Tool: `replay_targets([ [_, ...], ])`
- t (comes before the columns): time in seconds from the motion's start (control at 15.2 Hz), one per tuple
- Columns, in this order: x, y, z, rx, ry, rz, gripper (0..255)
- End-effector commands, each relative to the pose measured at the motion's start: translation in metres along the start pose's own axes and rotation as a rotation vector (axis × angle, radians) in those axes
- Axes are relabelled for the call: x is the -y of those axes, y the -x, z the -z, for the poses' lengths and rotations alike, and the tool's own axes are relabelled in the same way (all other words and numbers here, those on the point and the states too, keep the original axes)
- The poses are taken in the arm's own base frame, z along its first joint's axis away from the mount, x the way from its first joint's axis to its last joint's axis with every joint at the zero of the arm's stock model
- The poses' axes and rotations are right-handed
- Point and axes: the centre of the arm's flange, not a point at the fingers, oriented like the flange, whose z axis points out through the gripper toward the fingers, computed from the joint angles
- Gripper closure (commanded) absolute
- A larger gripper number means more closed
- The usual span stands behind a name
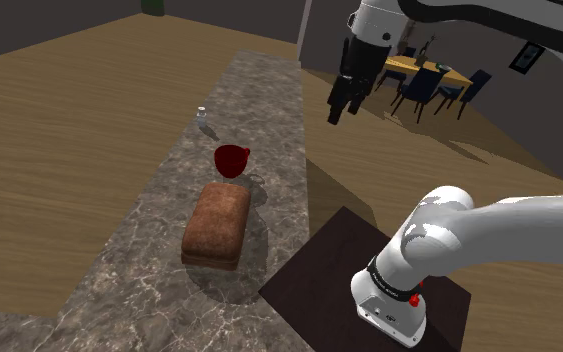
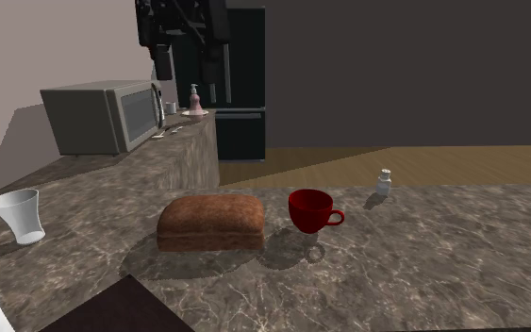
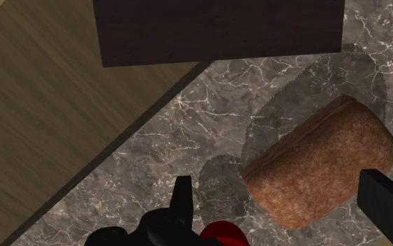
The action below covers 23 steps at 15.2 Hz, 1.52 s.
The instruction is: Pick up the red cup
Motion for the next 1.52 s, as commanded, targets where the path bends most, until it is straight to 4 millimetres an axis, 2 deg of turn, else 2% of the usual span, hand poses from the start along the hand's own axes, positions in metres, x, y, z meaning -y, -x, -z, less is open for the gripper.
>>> replay_targets([
  [0.0, 0.0, 0.0, 0.0, 0.0, 0.0, 0.0, 0],
  [1.45, -0.06, -0.215, -0.189, 0.012, -0.026, -0.003, 0],
])
